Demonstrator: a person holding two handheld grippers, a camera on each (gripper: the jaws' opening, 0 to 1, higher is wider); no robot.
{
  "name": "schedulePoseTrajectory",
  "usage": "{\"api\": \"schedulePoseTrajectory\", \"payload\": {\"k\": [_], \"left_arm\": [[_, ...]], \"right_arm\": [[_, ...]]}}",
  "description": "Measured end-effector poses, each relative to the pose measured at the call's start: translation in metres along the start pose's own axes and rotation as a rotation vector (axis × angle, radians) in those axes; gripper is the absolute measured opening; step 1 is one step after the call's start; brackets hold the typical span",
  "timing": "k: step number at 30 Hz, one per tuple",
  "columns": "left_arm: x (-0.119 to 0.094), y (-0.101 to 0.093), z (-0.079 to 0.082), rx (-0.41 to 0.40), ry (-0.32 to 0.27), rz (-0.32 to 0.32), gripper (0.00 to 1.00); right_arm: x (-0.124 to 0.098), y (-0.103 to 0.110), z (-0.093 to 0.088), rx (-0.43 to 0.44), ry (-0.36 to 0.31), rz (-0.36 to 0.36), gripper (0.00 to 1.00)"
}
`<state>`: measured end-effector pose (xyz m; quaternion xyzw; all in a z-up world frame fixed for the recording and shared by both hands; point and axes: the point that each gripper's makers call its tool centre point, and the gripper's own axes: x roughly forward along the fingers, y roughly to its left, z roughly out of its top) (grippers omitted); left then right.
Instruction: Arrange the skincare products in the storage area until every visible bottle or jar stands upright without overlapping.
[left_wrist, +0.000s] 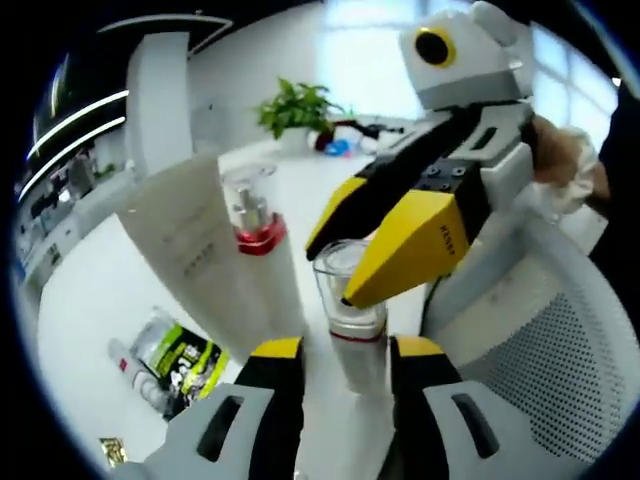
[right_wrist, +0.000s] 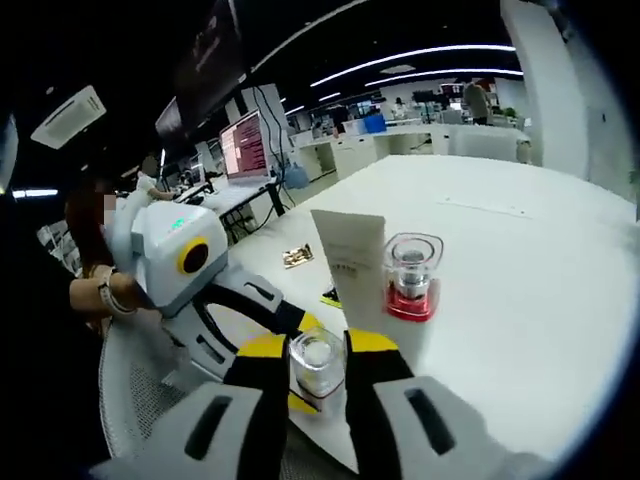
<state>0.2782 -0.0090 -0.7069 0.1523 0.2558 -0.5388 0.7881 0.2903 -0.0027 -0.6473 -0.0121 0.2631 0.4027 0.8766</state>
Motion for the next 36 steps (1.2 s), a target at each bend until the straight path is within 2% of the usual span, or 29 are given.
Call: {"api": "schedulePoseTrajectory", "payload": {"k": [7, 17, 26, 36], "left_arm": [[0.001, 0.007, -0.007, -0.018, 0.018, 0.024, 0.3], [0.003, 0.011, -0.009, -0.043, 0.018, 0.039, 0.29], [0.003, 0.013, -0.012, -0.057, 0.019, 0.042, 0.29], [0.003, 0.013, -0.012, -0.071, 0.016, 0.04, 0.3]], "right_arm": [[0.007, -0.002, -0.003, -0.082, 0.008, -0.009, 0.19], [0.011, -0.009, -0.009, -0.097, -0.001, -0.03, 0.19], [0.012, -0.008, -0.012, -0.13, -0.017, -0.021, 0.2], [0.013, -0.009, -0.013, -0.133, 0.0, -0.018, 0.21]]}}
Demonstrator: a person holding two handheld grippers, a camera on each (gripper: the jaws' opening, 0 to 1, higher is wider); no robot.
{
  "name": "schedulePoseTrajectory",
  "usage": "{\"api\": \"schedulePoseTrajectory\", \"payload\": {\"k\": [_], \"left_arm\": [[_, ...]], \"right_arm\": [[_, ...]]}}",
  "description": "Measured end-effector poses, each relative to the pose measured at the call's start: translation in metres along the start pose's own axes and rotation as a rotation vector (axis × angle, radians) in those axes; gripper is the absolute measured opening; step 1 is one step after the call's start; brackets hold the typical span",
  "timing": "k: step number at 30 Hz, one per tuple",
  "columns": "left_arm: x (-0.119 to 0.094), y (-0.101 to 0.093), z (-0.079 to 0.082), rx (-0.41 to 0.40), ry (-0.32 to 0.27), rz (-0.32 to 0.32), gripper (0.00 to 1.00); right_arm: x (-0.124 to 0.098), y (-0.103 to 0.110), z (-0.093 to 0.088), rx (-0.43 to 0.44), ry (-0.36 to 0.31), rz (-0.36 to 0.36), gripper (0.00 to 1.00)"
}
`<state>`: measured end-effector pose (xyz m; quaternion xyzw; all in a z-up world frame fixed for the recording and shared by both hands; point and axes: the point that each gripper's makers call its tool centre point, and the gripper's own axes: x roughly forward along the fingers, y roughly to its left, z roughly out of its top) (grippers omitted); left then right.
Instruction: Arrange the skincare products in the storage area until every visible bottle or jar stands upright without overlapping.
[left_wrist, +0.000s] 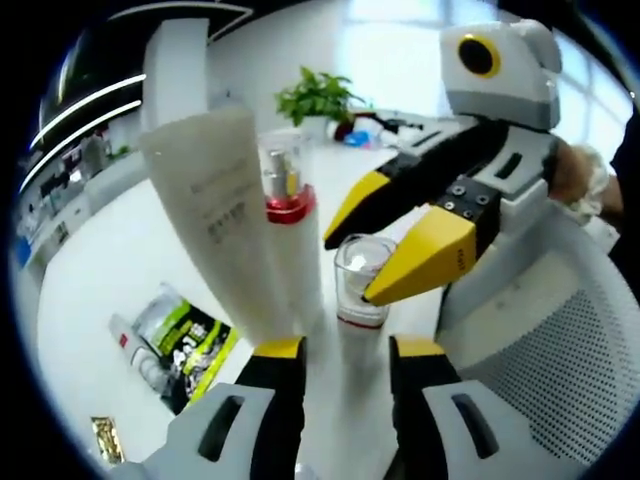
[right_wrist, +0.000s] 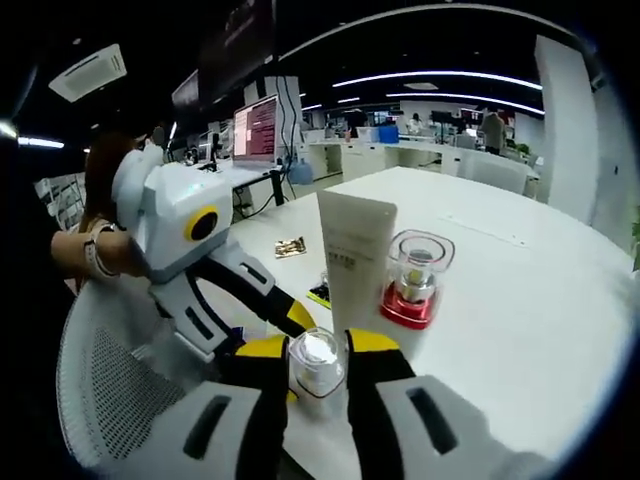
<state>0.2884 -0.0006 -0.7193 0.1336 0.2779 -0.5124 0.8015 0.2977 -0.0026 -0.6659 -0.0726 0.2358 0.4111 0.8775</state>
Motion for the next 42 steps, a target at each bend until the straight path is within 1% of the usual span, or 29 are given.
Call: {"api": "schedulePoseTrajectory", "payload": {"k": [7, 8, 10, 13, 15, 20, 26, 30, 34, 36, 37, 38, 39, 40, 42], "left_arm": [[-0.001, 0.0, 0.0, -0.008, -0.003, -0.007, 0.31], [-0.001, -0.003, 0.003, -0.029, -0.019, -0.021, 0.31], [-0.002, -0.002, 0.006, -0.041, -0.035, -0.022, 0.32], [-0.001, -0.002, 0.006, -0.032, -0.031, -0.023, 0.32], [-0.001, -0.002, 0.004, -0.025, -0.023, -0.023, 0.32], [-0.002, -0.004, 0.002, -0.029, -0.011, -0.027, 0.32], [-0.003, -0.002, 0.002, -0.031, -0.012, -0.014, 0.31], [-0.002, -0.003, 0.001, -0.031, 0.003, -0.018, 0.31], [-0.001, -0.002, -0.001, -0.031, 0.017, -0.013, 0.29], [-0.001, -0.002, -0.003, -0.029, 0.028, -0.01, 0.26], [-0.001, -0.002, -0.003, -0.03, 0.033, -0.008, 0.23], [-0.001, -0.005, -0.005, -0.039, 0.054, -0.02, 0.18], [-0.002, -0.008, -0.006, -0.045, 0.061, -0.037, 0.13], [-0.001, -0.009, -0.005, -0.043, 0.058, -0.04, 0.1], [0.0, -0.01, -0.006, -0.038, 0.059, -0.041, 0.11]], "right_arm": [[-0.002, -0.001, 0.0, 0.005, 0.012, -0.006, 0.22], [-0.001, -0.002, -0.001, 0.01, 0.014, -0.007, 0.24], [-0.001, -0.001, -0.003, 0.015, 0.024, -0.008, 0.27], [-0.002, -0.001, -0.004, 0.01, 0.027, -0.009, 0.26], [-0.002, -0.001, -0.003, 0.005, 0.024, -0.015, 0.27], [-0.002, 0.001, -0.005, 0.012, 0.029, 0.001, 0.29], [-0.004, 0.0, -0.006, 0.007, 0.037, 0.007, 0.34], [-0.006, 0.001, -0.013, 0.022, 0.055, 0.018, 0.35], [-0.006, 0.002, -0.026, 0.031, 0.099, 0.026, 0.36], [-0.006, 0.001, -0.034, 0.036, 0.128, 0.024, 0.34], [-0.006, 0.001, -0.036, 0.037, 0.136, 0.023, 0.33], [-0.006, 0.001, -0.039, 0.037, 0.15, 0.026, 0.32], [-0.005, 0.001, -0.043, 0.04, 0.166, 0.031, 0.31], [-0.005, 0.002, -0.045, 0.042, 0.175, 0.032, 0.3], [-0.003, 0.003, -0.051, 0.047, 0.204, 0.04, 0.25]]}}
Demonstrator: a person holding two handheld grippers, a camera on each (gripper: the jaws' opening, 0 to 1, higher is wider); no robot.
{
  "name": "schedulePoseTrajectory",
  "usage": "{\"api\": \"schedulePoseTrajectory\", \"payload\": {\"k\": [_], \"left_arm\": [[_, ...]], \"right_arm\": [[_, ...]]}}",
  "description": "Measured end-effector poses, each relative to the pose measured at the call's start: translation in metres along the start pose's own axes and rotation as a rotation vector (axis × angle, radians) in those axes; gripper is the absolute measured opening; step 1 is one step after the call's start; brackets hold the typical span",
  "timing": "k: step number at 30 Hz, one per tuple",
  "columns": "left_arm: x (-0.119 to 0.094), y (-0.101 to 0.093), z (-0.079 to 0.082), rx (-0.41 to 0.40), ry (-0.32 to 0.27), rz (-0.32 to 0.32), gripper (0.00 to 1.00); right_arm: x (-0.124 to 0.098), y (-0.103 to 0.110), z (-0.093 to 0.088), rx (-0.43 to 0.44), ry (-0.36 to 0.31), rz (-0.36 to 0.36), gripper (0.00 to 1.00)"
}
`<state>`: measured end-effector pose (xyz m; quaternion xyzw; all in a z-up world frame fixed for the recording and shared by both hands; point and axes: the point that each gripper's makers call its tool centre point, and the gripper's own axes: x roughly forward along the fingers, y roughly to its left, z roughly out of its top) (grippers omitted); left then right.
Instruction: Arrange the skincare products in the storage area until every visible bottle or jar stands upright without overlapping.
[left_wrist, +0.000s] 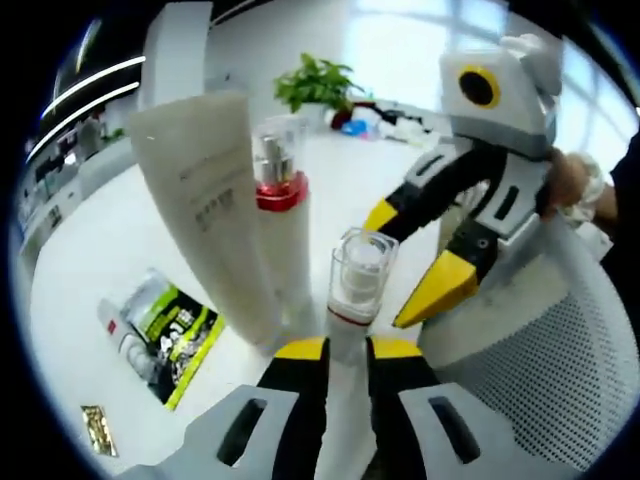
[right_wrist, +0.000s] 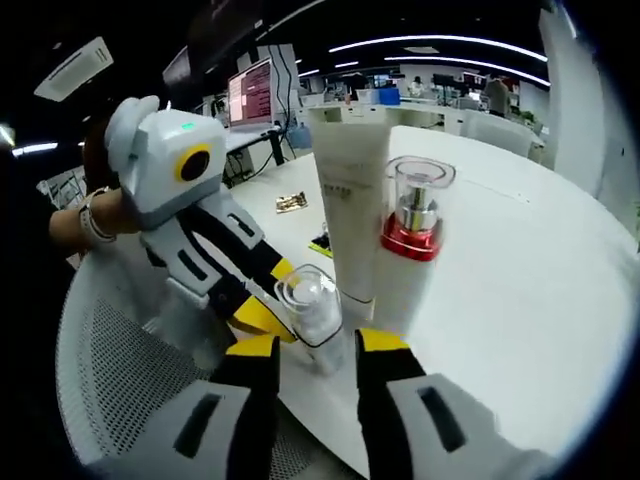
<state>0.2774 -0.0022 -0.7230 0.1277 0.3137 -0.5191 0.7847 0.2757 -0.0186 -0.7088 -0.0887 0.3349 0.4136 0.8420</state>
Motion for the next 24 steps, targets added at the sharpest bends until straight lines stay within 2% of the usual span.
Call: {"api": "schedulePoseTrajectory", "payload": {"k": [5, 11, 24], "left_arm": [[0.004, -0.001, -0.002, -0.003, 0.014, -0.01, 0.13], [0.008, -0.001, -0.006, -0.008, 0.038, -0.019, 0.11], [0.015, -0.001, -0.009, -0.02, 0.072, -0.027, 0.1]], "right_arm": [[0.006, 0.001, -0.014, 0.005, 0.075, 0.004, 0.24], [0.008, -0.004, -0.016, 0.005, 0.091, -0.004, 0.19], [0.011, -0.009, -0.016, 0.016, 0.097, -0.001, 0.17]]}}
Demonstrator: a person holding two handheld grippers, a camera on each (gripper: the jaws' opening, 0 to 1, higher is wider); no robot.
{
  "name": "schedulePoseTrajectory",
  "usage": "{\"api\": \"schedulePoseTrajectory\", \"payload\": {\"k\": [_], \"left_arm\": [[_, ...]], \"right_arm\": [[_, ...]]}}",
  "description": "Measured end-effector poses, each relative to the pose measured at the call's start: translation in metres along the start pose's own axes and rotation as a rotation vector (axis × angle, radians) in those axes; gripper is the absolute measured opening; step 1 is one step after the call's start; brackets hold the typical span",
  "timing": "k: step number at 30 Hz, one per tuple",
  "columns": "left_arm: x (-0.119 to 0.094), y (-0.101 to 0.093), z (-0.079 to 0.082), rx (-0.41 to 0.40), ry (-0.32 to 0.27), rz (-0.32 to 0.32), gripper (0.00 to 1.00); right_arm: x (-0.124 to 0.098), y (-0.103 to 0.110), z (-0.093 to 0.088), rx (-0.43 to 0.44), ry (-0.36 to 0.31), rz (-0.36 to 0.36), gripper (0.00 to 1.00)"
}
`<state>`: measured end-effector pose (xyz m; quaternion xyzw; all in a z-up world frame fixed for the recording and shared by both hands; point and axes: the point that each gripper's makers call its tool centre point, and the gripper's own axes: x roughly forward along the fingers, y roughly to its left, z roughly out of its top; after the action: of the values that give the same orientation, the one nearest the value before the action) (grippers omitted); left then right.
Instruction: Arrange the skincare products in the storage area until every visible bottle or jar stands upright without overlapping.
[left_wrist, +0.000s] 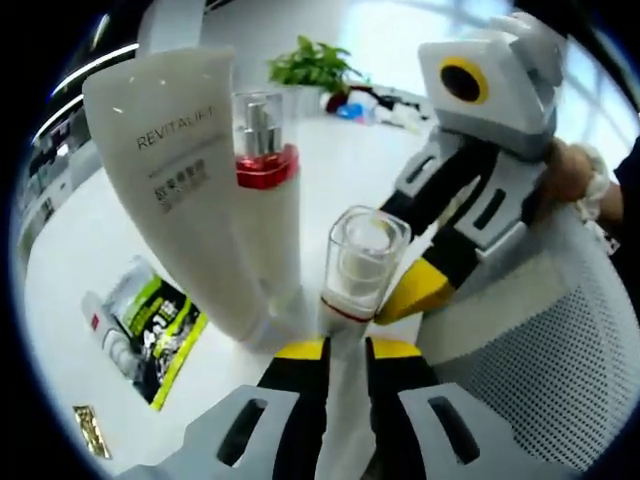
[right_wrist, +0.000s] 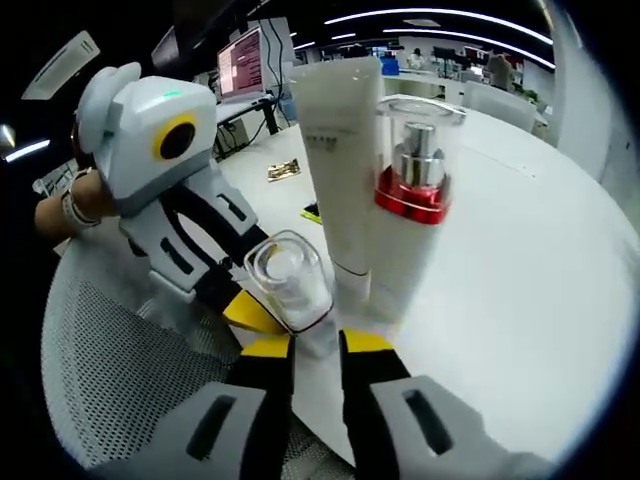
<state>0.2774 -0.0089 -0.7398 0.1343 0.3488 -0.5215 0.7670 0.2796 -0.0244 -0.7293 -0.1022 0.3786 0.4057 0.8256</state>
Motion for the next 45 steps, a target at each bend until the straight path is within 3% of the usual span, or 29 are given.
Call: {"api": "schedulePoseTrajectory", "payload": {"k": [16, 30, 45], "left_arm": [[0.008, 0.008, 0.003, -0.019, 0.009, 0.026, 0.06], [0.014, 0.015, 0.007, -0.032, 0.001, 0.045, 0.09], [0.014, 0.022, 0.012, -0.05, -0.023, 0.069, 0.09]], "right_arm": [[0.003, -0.012, 0.001, 0.016, 0.007, -0.02, 0.15], [0.005, -0.022, -0.001, 0.068, -0.008, -0.055, 0.13], [0.008, -0.027, 0.003, 0.066, -0.018, -0.081, 0.09]]}}
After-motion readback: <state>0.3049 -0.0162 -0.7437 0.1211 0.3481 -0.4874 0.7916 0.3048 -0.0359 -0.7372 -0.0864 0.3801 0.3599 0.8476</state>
